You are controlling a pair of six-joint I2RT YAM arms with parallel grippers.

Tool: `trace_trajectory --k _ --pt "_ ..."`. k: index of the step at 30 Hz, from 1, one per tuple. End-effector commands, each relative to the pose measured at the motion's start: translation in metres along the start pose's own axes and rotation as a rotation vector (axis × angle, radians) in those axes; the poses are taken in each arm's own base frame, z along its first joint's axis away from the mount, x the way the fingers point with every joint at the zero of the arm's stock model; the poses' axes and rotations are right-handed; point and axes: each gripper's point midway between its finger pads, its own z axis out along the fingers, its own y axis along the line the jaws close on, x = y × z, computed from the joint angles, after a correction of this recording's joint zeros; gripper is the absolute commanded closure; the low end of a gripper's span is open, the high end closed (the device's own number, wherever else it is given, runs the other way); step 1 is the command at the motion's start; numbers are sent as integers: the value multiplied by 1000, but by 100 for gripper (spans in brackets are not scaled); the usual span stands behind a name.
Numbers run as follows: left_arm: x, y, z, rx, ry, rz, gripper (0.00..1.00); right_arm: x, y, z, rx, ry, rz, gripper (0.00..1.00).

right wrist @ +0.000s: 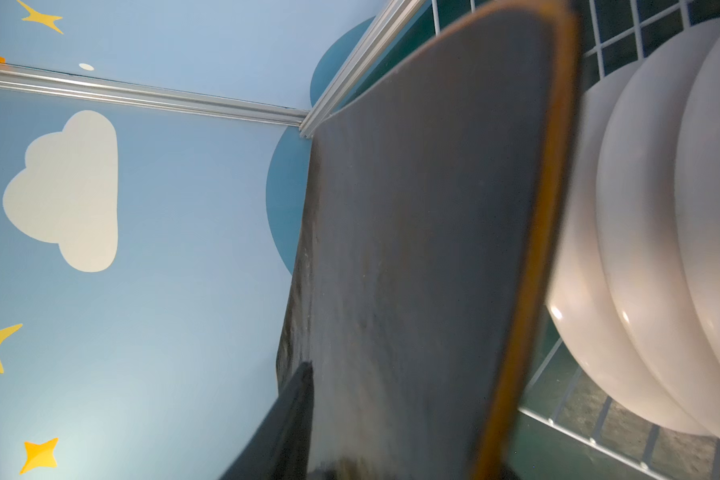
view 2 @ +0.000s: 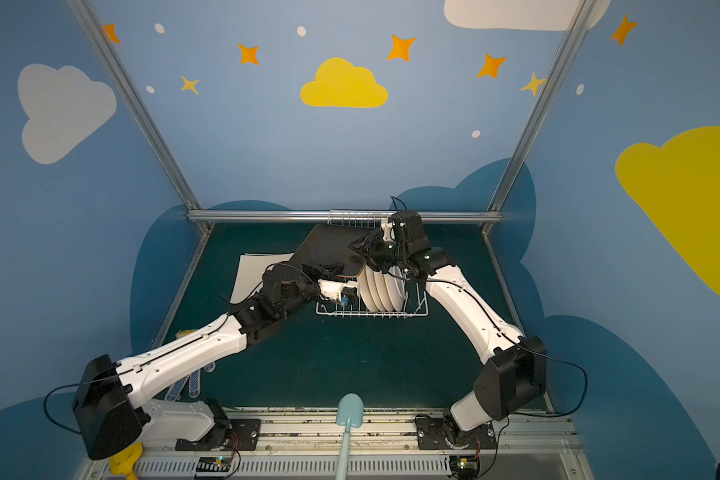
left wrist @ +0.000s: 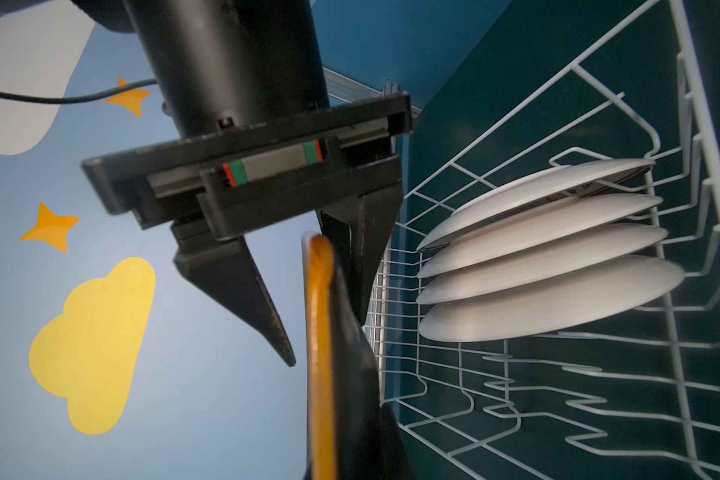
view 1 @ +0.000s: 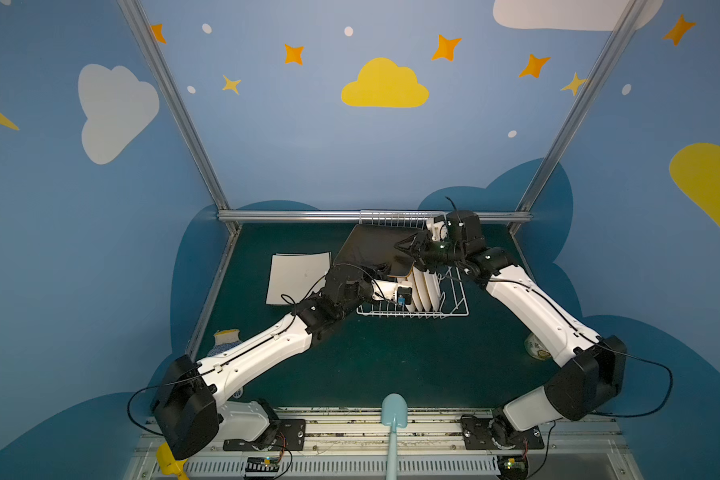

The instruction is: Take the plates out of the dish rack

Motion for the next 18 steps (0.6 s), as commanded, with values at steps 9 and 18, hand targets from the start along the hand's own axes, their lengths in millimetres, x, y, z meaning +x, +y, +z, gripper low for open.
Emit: trace_trajectory --k 9,18 --pt "-29 83 -27 -273 -104 -20 97 3 1 17 -18 17 10 66" --pt "-26 82 -23 -278 -91 -31 93 2 8 17 -58 24 15 92"
